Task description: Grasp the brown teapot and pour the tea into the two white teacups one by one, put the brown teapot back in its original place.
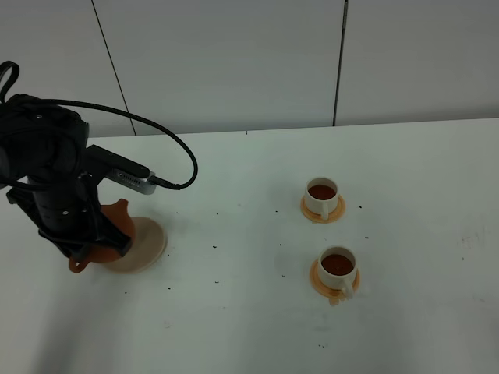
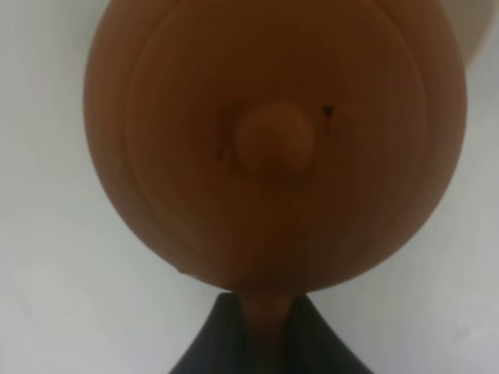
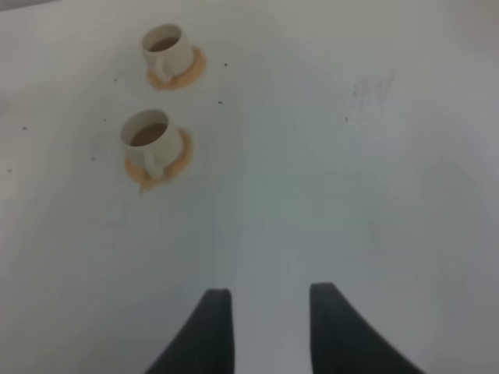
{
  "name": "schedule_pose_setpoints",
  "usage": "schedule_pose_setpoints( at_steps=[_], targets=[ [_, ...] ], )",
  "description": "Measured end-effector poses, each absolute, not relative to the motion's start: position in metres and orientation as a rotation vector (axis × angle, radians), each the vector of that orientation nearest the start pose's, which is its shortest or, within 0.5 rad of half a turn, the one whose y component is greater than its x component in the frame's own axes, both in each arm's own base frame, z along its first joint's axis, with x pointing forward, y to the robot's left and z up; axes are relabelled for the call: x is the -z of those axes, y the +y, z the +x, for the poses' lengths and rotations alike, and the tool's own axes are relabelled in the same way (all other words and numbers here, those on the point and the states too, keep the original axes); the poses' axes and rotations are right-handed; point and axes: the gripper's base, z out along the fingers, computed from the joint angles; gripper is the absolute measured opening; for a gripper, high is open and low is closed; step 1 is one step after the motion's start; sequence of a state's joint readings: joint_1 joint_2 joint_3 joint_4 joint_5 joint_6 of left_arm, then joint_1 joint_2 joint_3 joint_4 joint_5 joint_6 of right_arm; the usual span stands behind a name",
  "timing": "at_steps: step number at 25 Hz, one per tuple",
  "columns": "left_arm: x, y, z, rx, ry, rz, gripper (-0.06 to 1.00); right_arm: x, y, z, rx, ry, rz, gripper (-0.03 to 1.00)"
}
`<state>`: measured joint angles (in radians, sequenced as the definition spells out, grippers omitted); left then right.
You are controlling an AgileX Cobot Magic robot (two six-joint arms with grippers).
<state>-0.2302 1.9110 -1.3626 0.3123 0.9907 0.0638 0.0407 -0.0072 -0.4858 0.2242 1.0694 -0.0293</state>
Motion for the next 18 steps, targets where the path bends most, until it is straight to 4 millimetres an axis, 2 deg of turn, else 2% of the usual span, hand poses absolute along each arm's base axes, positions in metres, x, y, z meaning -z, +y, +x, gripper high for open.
schedule_pose_setpoints(
  at_steps=[18],
  targets=[
    [-0.171, -0.072, 0.386, -0.293, 2.875, 0.613, 0.17, -0.274, 0.017, -0.007, -0.276, 2.049, -0.082, 0.24]
  ],
)
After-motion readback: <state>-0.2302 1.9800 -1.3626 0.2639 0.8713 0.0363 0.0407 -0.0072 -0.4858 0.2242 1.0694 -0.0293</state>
